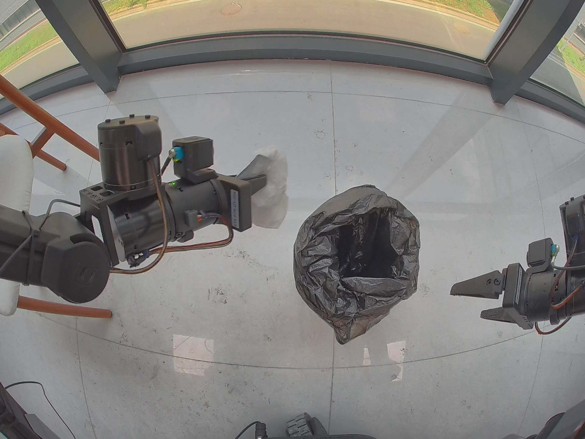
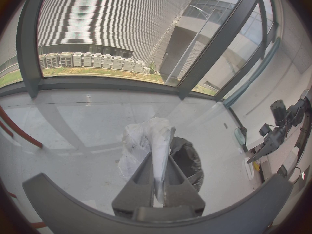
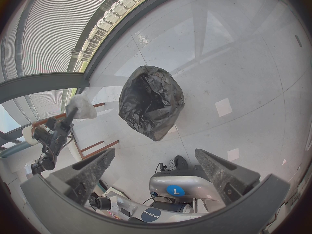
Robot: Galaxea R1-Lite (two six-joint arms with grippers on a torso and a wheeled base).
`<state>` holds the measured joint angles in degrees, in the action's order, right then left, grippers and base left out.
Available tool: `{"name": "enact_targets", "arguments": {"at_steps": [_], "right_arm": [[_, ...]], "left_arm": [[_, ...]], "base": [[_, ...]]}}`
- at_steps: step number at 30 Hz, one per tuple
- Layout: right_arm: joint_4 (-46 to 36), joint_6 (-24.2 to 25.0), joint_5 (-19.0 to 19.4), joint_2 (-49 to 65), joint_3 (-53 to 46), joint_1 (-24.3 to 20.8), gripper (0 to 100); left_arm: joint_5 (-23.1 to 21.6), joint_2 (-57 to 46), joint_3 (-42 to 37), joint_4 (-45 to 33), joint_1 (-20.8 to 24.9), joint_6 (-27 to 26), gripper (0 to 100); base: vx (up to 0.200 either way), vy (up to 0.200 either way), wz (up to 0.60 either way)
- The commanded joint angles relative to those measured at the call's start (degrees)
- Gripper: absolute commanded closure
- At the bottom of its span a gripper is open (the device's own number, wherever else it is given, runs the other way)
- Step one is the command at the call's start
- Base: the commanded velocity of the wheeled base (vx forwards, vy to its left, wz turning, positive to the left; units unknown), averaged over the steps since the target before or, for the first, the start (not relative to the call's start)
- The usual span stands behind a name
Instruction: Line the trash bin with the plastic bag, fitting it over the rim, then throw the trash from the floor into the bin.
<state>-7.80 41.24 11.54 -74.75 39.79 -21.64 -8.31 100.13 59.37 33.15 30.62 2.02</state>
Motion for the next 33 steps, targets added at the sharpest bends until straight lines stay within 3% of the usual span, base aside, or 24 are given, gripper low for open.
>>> {"name": "enact_targets", "arguments": {"at_steps": [1,6,10,28,29,33], "right_arm": [[0.0,0.0,0.1,0.8,-0.5,-0.1,0],[0.0,0.0,0.2,0.8,-0.5,-0.2,0],[1.2,0.1,0.2,0.8,-0.7,-0.1,0],[2.4,0.1,0.1,0.8,-1.1,0.1,0],[2.4,0.1,0.1,0.8,-1.1,0.1,0],[2.4,0.0,0.1,0.9,-1.1,0.2,0]], "left_arm": [[0.1,3.1,2.9,-0.1,2.3,0.1,100],[1.6,6.9,7.1,0.4,2.6,-0.4,100],[5.7,9.5,10.5,0.4,2.6,-0.4,100],[5.9,13.2,12.6,3.5,3.8,-0.1,100],[5.9,13.2,12.4,3.5,3.8,-0.1,0],[5.8,13.2,12.0,3.9,3.9,-0.1,0]], "base": [[-0.2,-0.2,0.0],[-0.12,-0.12,0.0],[0.0,0.0,0.0],[0.0,0.0,0.0],[0.0,0.0,0.0],[0.0,0.0,0.0]]}}
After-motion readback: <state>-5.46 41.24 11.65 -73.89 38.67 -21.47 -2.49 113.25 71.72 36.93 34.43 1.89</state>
